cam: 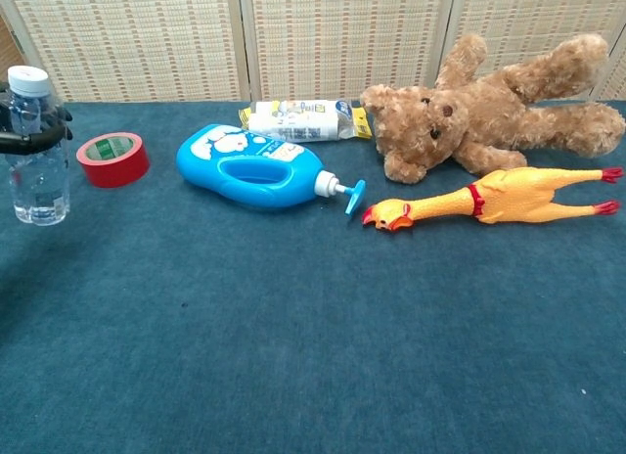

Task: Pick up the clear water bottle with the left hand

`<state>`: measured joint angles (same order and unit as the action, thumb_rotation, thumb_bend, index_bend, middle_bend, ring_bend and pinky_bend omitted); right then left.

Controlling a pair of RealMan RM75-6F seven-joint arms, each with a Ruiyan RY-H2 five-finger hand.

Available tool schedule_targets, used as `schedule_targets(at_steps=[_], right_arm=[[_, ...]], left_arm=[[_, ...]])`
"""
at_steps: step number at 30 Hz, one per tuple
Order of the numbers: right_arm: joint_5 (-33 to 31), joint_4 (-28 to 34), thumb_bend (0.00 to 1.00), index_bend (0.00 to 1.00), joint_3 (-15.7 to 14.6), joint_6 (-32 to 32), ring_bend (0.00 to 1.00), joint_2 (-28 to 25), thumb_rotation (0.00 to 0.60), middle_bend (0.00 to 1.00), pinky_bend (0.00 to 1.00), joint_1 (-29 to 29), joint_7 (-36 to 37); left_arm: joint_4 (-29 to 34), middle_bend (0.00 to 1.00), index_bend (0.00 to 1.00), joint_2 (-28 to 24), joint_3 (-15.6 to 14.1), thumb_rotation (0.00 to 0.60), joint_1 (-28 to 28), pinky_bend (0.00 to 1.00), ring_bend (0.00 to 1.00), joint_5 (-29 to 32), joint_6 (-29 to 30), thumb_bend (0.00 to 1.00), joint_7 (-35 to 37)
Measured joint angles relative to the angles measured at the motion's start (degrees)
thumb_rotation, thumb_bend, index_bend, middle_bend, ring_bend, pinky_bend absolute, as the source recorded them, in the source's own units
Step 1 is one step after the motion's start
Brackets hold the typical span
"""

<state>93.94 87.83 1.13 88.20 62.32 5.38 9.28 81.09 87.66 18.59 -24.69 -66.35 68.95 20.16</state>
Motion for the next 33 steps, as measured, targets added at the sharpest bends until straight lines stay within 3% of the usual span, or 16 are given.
schedule_targets(at_steps=[8, 14, 21, 25, 29, 33], right_arm=[[0.3, -0.2, 0.10, 0.00, -0.2, -0.1, 0.00, 0.0, 0.600, 0.00, 0.17, 0.1, 0.1], [0.2, -0.1, 0.10, 0.00, -0.2, -0.3, 0.00, 0.1, 0.600, 0.00, 0.17, 0.1, -0.3], [0.1, 0.1, 0.10, 0.00, -0.2, -0.4, 0.00, 0.0, 0.600, 0.00, 0.17, 0.1, -0.3], [0.2, 0.0, 0.10, 0.00, -0.3, -0.3, 0.00, -0.2, 0.600, 0.00, 0.17, 0.1, 0.1], [0.5, -0.2, 0.10, 0.00, -0.3, 0.0, 0.00, -0.2, 0.600, 0.00, 0.17, 0.0, 0.4], [0.3, -0.2, 0.10, 0.00, -0.3, -0.1, 0.00, -0.2, 0.600, 0.00, 0.17, 0.0, 0.4]], left_arm=[[3.8, 0.57, 0.53, -2.0, 4.5, 0.600, -0.2, 0.51, 0.50, -0.7, 4.6, 0.60, 0.4], [3.1, 0.57, 0.53, -1.2, 2.0, 0.600, 0.7, 0.51, 0.50, -0.3, 3.8, 0.60, 0.6], [-4.2, 0.55, 0.52, 5.2, 0.7, 0.600, 1.2, 0.51, 0.49, 0.7, 2.9, 0.59, 4.5], [-9.0, 0.48, 0.41, 9.1, 0.3, 0.600, 1.1, 0.48, 0.42, 1.2, 2.4, 0.59, 5.6], [-12.0, 0.33, 0.21, 11.1, -0.3, 0.600, 1.0, 0.37, 0.30, 1.1, 1.7, 0.57, 6.1], [-13.2, 0.20, 0.07, 11.6, -0.7, 0.600, 1.1, 0.26, 0.17, 0.5, 1.5, 0.49, 5.6]])
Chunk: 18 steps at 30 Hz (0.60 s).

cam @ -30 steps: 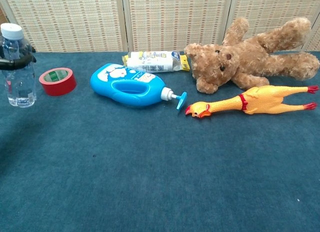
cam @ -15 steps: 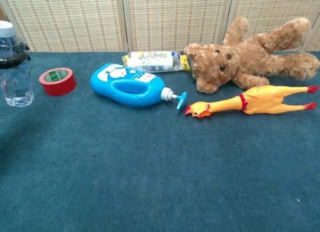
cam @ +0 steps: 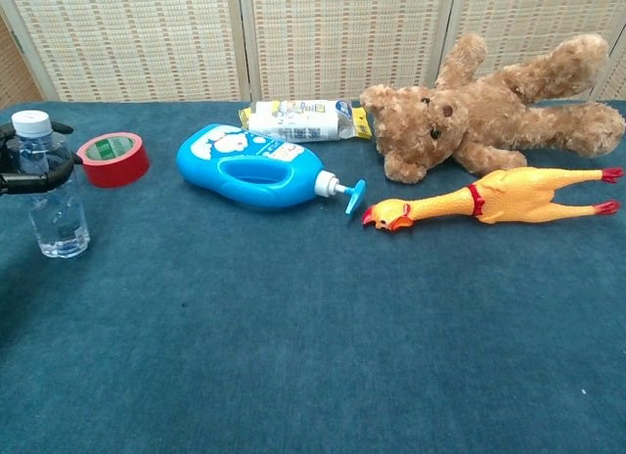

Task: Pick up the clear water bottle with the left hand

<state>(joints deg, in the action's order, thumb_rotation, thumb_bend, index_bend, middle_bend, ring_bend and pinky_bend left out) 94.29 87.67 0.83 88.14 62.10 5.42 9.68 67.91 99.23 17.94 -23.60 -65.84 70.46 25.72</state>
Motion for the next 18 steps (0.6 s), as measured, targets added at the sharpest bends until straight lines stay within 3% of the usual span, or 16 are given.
schedule_targets(at_steps=[4, 11, 18], right_arm=[[-0.1, 0.2, 0.10, 0.00, 0.0, -0.3, 0.00, 0.0, 0.600, 0.00, 0.17, 0.1, -0.2], [-0.2, 0.2, 0.10, 0.00, 0.0, -0.5, 0.00, -0.1, 0.600, 0.00, 0.17, 0.2, -0.3], [-0.4, 0.6, 0.10, 0.00, -0.2, -2.1, 0.00, -0.6, 0.600, 0.00, 0.17, 0.9, -0.3]], left_arm=[[0.3, 0.10, 0.00, -0.6, -0.3, 0.600, 0.4, 0.21, 0.08, -0.4, -0.4, 0.44, 0.1], [1.2, 0.02, 0.00, -1.7, -0.7, 0.600, 0.7, 0.19, 0.02, -1.3, -1.0, 0.40, 0.4], [6.4, 0.00, 0.00, -7.9, -1.2, 0.600, -0.1, 0.19, 0.00, -3.1, -3.3, 0.39, -2.1]])
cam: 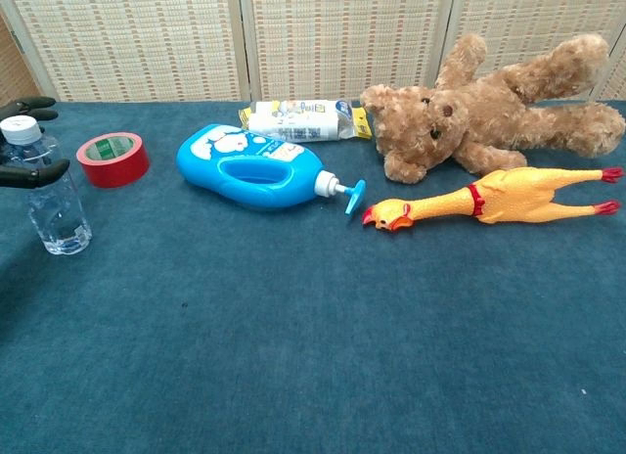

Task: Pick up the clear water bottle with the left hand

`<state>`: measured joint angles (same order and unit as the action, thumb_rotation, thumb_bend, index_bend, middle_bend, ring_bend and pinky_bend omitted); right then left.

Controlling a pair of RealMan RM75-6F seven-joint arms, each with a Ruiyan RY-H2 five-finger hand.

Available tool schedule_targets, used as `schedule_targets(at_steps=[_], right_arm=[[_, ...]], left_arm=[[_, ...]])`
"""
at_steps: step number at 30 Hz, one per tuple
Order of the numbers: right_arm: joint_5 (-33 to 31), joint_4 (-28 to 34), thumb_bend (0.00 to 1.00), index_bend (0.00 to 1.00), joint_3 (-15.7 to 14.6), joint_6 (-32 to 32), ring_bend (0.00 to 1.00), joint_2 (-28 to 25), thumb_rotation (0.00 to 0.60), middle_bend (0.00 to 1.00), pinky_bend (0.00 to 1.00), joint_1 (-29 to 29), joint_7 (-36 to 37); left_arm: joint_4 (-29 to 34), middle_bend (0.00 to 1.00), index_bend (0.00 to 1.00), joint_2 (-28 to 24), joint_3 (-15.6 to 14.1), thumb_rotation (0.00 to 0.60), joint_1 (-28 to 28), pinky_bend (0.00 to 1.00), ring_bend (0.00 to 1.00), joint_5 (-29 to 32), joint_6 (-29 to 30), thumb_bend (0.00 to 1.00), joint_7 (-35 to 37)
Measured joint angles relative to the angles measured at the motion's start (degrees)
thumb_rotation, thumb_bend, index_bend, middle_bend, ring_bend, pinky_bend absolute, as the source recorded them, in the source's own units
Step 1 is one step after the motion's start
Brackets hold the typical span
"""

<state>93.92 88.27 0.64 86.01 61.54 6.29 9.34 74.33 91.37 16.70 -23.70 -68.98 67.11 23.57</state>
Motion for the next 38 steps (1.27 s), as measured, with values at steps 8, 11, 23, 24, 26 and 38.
schedule_targets(at_steps=[8, 11, 23, 24, 26, 38], right_arm=[[0.4, -0.1, 0.10, 0.00, -0.1, 0.9, 0.00, -0.1, 0.600, 0.00, 0.18, -0.3, 0.5], [0.3, -0.2, 0.10, 0.00, -0.1, 0.8, 0.00, -0.1, 0.600, 0.00, 0.18, -0.3, 0.7], [0.5, -0.1, 0.10, 0.00, 0.0, 0.6, 0.00, -0.1, 0.600, 0.00, 0.18, 0.1, 0.7], [0.5, -0.1, 0.10, 0.00, 0.0, 0.6, 0.00, -0.1, 0.600, 0.00, 0.18, 0.1, 0.7], [0.5, -0.1, 0.10, 0.00, 0.0, 0.6, 0.00, 0.0, 0.600, 0.00, 0.18, 0.2, 0.7], [-0.5, 0.4, 0.10, 0.00, 0.2, -0.5, 0.00, -0.2, 0.600, 0.00, 0.18, 0.6, 0.3]], left_arm=[[6.9, 0.00, 0.00, -4.2, 0.9, 0.600, -1.3, 0.19, 0.00, -0.9, -0.8, 0.39, -3.6], [8.0, 0.00, 0.00, -6.0, 1.4, 0.600, -1.6, 0.19, 0.00, -0.8, -0.9, 0.39, -4.6], [13.6, 0.02, 0.00, -16.1, -1.0, 0.600, -0.5, 0.21, 0.03, -5.4, 0.8, 0.39, -11.3], [14.0, 0.02, 0.00, -16.8, -1.5, 0.600, 0.0, 0.21, 0.03, -6.2, 1.7, 0.39, -11.9], [14.4, 0.04, 0.01, -18.0, -2.6, 0.600, 0.9, 0.21, 0.04, -7.7, 3.1, 0.39, -13.3], [9.8, 0.10, 0.08, -22.2, -8.3, 0.600, 6.0, 0.24, 0.08, -9.3, 6.9, 0.39, -22.7]])
